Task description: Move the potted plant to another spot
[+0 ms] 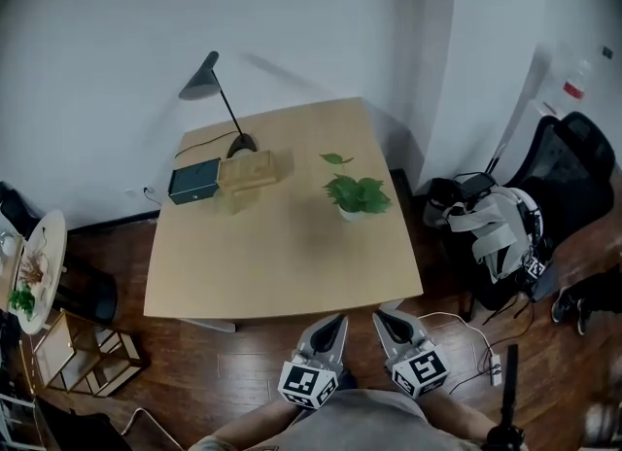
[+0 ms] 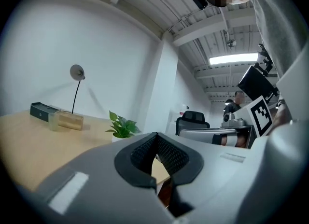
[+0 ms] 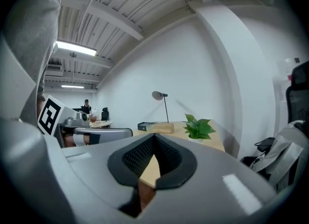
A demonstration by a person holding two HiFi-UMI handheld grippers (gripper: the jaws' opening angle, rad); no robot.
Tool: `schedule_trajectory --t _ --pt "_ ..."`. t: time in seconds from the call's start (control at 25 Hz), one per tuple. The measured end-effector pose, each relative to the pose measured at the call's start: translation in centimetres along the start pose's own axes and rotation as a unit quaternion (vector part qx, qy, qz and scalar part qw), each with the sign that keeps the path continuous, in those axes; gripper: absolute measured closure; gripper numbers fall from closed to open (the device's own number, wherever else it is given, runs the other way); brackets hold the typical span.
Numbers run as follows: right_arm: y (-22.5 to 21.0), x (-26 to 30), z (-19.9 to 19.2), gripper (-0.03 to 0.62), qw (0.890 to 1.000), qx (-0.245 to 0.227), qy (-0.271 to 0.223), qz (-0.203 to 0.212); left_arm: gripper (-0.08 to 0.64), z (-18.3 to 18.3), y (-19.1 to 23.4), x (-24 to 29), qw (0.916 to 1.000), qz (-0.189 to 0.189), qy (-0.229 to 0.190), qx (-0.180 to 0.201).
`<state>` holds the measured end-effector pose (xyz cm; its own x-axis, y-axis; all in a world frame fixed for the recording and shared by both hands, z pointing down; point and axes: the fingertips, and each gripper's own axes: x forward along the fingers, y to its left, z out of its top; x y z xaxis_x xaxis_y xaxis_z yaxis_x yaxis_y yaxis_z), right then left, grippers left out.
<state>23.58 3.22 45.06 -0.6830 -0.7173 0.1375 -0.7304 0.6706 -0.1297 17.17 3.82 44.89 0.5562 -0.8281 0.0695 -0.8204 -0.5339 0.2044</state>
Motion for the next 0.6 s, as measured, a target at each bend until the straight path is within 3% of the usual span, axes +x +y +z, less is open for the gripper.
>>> schedule_trajectory --t 0.28,0.6 --pt "-2.4 5.8 1.3 0.588 0.999 -0.002 -0.003 -0.047 0.566 1.8 5.3 3.9 0.9993 -0.037 0.001 0.005" --pt "-5.4 9.1 1.1 0.589 0.998 -0.005 0.014 -0.054 0.566 1.6 7.9 7.8 0.9991 -0.04 0.013 -0.003"
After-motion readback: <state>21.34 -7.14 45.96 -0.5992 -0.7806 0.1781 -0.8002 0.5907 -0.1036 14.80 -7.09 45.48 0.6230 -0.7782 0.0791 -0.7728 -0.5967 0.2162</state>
